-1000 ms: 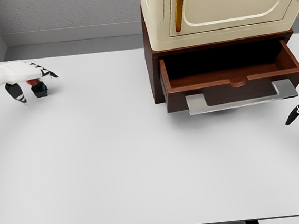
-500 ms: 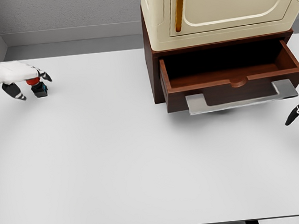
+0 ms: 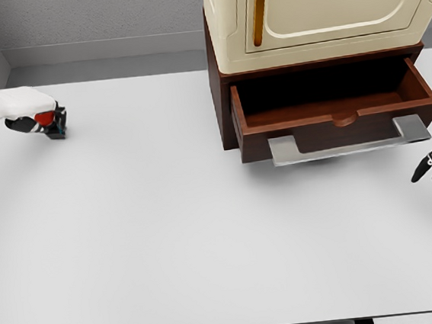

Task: Put the switch into the drawer with left arm, and close the drawer with right arm

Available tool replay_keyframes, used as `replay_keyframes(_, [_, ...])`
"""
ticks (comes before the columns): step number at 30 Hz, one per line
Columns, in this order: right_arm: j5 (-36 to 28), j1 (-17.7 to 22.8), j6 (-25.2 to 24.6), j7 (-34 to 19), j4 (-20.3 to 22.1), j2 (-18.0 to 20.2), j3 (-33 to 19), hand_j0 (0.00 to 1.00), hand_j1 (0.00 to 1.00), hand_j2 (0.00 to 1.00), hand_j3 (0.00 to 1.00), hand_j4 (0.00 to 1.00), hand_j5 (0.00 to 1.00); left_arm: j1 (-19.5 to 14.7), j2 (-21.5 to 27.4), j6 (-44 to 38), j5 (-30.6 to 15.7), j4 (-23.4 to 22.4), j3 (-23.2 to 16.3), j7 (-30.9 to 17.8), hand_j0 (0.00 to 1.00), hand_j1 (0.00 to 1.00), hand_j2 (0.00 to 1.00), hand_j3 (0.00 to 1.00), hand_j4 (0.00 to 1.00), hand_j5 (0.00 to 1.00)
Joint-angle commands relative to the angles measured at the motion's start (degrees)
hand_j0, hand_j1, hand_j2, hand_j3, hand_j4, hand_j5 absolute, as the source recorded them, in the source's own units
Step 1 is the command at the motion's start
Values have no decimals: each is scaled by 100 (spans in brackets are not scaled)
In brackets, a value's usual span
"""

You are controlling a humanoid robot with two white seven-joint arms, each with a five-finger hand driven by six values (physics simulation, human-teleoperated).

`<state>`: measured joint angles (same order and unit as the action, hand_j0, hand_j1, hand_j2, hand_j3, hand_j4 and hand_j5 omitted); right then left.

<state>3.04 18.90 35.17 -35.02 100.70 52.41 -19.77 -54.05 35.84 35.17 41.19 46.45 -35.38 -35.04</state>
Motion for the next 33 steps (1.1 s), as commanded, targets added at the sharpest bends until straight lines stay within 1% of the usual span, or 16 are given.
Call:
replay_keyframes(1, [-41,0,-17,2,2,6,43,51,51,51,51,51,51,0,2,-17,-24,13,14,4,31,31,31,31,31,31])
replay_keyframes(5, [-41,0,-17,2,2,6,43,51,51,51,51,51,51,-9,46,-17,-32,145,14,4,30,30,30,30,30,30])
replay_keyframes(7, [-41,0,-17,2,2,6,43,51,51,51,51,51,51,-79,90,-17,-173,180,14,4,27,27,27,27,27,27])
replay_keyframes(11, [-41,0,-17,2,2,6,43,51,51,51,51,51,51,-53,530,-17,-814,1068,-4,4,26,26,26,26,26,26])
replay_keyframes(15, [-41,-9,-17,2,2,6,43,51,51,51,51,51,51,17,530,-17,-850,1789,-13,4,26,26,26,26,26,26])
replay_keyframes(16, [-41,-9,-17,2,2,6,43,51,51,51,51,51,51,17,539,-17,-1025,1912,-21,4,26,26,26,26,26,26])
replay_keyframes(18, [-41,-9,-17,2,2,6,52,51,51,51,51,51,51,35,530,-17,-1148,2131,-21,4,26,26,26,26,26,26])
replay_keyframes(20, [-41,-17,-17,2,2,6,87,51,51,51,51,51,51,79,530,-17,-1219,2501,-30,4,26,26,26,26,26,26])
replay_keyframes(21, [-41,-18,-17,2,2,6,122,51,51,51,51,51,51,105,530,-17,-1342,2597,-39,4,26,26,26,26,26,26])
replay_keyframes(22, [-41,-35,-17,2,2,6,131,51,51,51,51,51,51,97,539,-17,-1421,2738,-127,4,26,26,26,26,26,26])
replay_keyframes(23, [-41,-44,-17,2,2,6,157,51,51,51,51,51,51,105,574,-17,-1509,2896,-188,4,26,26,26,26,26,26])
replay_keyframes(26, [-41,-70,-17,2,2,6,219,51,51,51,51,51,51,237,714,-17,-1834,3476,-197,4,26,26,26,26,26,26])
replay_keyframes(28, [-41,-70,-17,2,2,6,219,51,51,51,51,51,51,246,723,-17,-2010,3705,-329,4,26,26,26,26,26,26])
replay_keyframes(29, [-41,-62,-17,2,2,6,219,51,51,51,51,51,51,246,723,-17,-2027,3801,-347,4,26,26,26,26,26,26])
replay_keyframes(31, [-41,-88,-17,2,2,6,219,51,51,51,51,51,51,246,864,-17,-2247,3968,-355,4,26,26,26,26,26,26])
replay_keyframes(33, [-41,-132,-17,2,2,6,219,51,51,51,51,51,51,246,943,-17,-2432,4294,-399,4,26,26,26,26,26,26])
